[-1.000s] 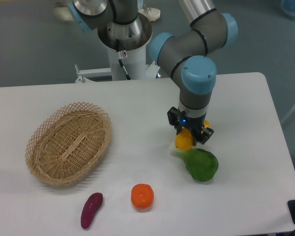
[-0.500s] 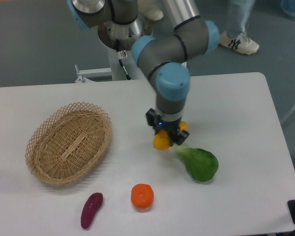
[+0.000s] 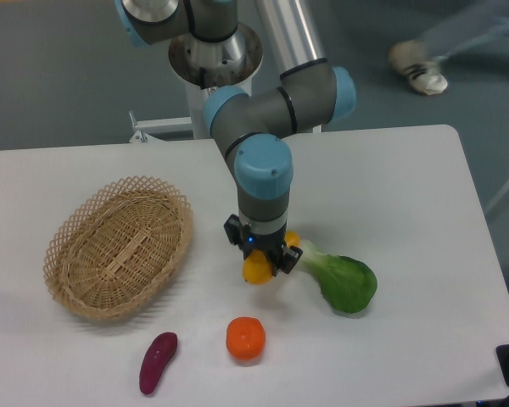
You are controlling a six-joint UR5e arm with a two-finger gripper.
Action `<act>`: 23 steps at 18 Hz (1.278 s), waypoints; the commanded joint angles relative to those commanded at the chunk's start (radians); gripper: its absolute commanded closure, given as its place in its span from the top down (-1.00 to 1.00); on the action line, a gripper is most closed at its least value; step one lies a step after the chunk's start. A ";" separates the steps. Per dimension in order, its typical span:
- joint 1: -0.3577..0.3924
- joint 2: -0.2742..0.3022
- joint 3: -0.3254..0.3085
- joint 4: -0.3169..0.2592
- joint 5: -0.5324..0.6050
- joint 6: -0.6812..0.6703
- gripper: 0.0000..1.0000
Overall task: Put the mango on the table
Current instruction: 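Carry the yellow mango toward the orange and lower it, then set the mango on the table beside the orange and open gripper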
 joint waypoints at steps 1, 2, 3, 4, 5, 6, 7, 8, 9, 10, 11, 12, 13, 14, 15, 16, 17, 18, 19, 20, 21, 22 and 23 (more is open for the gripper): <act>-0.005 -0.009 0.006 0.000 0.000 -0.015 -0.53; -0.005 -0.015 0.011 0.000 0.002 -0.028 -0.50; -0.006 -0.023 0.014 0.003 0.002 -0.042 -0.44; -0.006 -0.025 0.015 0.008 0.002 -0.049 -0.39; -0.008 -0.025 0.017 0.009 0.002 -0.049 -0.37; -0.011 -0.026 0.018 0.009 0.002 -0.049 -0.33; -0.011 -0.026 0.018 0.009 0.003 -0.049 -0.31; -0.011 -0.028 0.018 0.015 0.003 -0.049 -0.28; -0.009 -0.029 0.018 0.032 0.003 -0.048 -0.23; -0.009 -0.031 0.020 0.047 0.003 -0.046 -0.17; -0.009 -0.031 0.020 0.058 0.003 -0.046 -0.11; -0.009 -0.029 0.023 0.061 0.003 -0.045 -0.08; -0.009 -0.031 0.026 0.063 0.003 -0.042 -0.03; -0.009 -0.031 0.028 0.063 0.003 -0.042 0.03; -0.009 -0.031 0.028 0.064 0.003 -0.039 0.13; -0.008 -0.031 0.028 0.067 0.005 -0.039 0.37; -0.008 -0.031 0.028 0.067 0.006 -0.039 0.50; -0.008 -0.031 0.028 0.067 0.015 -0.040 0.71; -0.008 -0.031 0.028 0.067 0.034 -0.040 1.00; -0.009 -0.029 0.026 0.069 0.047 -0.040 1.00; -0.009 -0.029 0.028 0.068 0.049 -0.043 1.00; -0.009 -0.028 0.028 0.067 0.049 -0.046 1.00; -0.008 -0.025 0.026 0.067 0.048 -0.046 1.00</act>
